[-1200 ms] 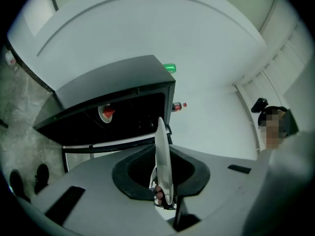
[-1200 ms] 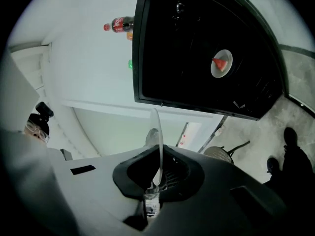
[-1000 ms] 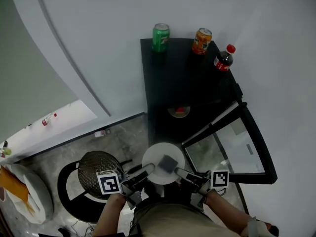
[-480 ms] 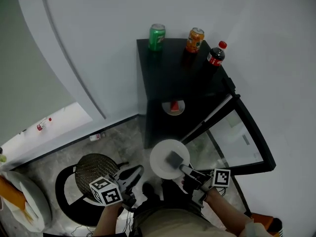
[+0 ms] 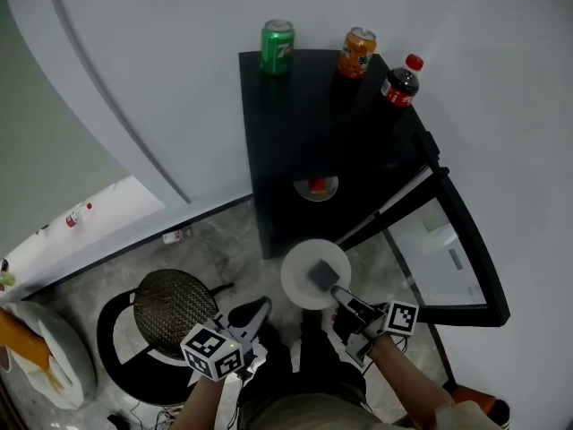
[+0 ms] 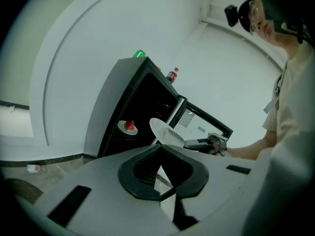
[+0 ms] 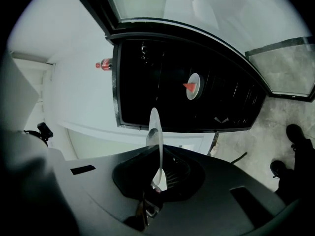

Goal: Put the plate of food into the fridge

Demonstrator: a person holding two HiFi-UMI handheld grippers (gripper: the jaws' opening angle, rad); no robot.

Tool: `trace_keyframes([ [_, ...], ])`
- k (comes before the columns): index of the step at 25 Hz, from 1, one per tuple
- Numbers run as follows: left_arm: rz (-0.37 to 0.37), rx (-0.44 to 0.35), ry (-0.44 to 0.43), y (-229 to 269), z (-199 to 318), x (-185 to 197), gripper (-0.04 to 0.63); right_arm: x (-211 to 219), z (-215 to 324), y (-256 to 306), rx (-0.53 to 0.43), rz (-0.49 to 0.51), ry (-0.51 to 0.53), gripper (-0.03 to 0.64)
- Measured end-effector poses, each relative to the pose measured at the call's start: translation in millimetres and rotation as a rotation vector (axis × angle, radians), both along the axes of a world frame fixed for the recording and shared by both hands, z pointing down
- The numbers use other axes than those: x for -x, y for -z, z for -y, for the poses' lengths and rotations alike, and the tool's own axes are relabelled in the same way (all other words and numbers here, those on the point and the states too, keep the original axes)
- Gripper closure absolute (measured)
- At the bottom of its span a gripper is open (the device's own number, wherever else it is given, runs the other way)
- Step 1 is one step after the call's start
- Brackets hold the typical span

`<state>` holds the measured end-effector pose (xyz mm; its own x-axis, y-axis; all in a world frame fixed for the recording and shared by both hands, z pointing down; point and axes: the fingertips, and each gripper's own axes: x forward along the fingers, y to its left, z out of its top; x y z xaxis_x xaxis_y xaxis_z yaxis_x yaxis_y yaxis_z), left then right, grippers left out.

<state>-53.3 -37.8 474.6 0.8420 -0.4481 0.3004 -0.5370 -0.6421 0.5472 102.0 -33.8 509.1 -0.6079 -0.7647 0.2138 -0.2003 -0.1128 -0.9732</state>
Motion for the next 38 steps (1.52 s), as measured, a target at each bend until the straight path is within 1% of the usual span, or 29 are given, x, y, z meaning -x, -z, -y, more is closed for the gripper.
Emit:
trace_keyframes([
  [4, 0.008, 0.022, 0.003, -21, -2, -18, 0.584, -17, 18, -38, 0.010, 0.002, -0.032, 0.592],
  [8, 0.057, 0.016, -0.026, -45, -3, -31, 0.584, -33, 32, -78, 0.025, -0.027, -0.065, 0.592],
  [12, 0.100, -0.027, -0.032, -68, 4, -38, 0.584, -44, 48, -114, 0.036, -0.043, -0.088, 0.592],
  [15, 0.147, -0.060, -0.020, -87, 12, -42, 0.584, -51, 51, -135, 0.045, -0.047, -0.100, 0.592],
  [19, 0.200, -0.137, -0.006, -108, 39, -49, 0.584, -60, 59, -154, 0.029, -0.072, -0.100, 0.592],
  [24, 0.221, -0.173, -0.027, -133, 69, -59, 0.584, -56, 64, -169, 0.024, -0.085, -0.085, 0.592],
  [27, 0.244, -0.186, -0.028, -148, 76, -51, 0.584, -50, 69, -177, 0.000, -0.083, -0.067, 0.592],
  [29, 0.258, -0.191, -0.022, -159, 78, -45, 0.584, -48, 73, -183, -0.005, -0.077, -0.066, 0.592],
  [31, 0.257, -0.187, -0.013, -168, 77, -40, 0.584, -47, 74, -190, -0.006, -0.068, -0.067, 0.592],
  [35, 0.256, -0.166, 0.006, -188, 70, -34, 0.584, -48, 79, -209, 0.002, -0.070, -0.061, 0.592],
  [38, 0.263, -0.143, 0.010, -208, 61, -33, 0.584, -50, 89, -227, 0.012, -0.054, -0.082, 0.592],
])
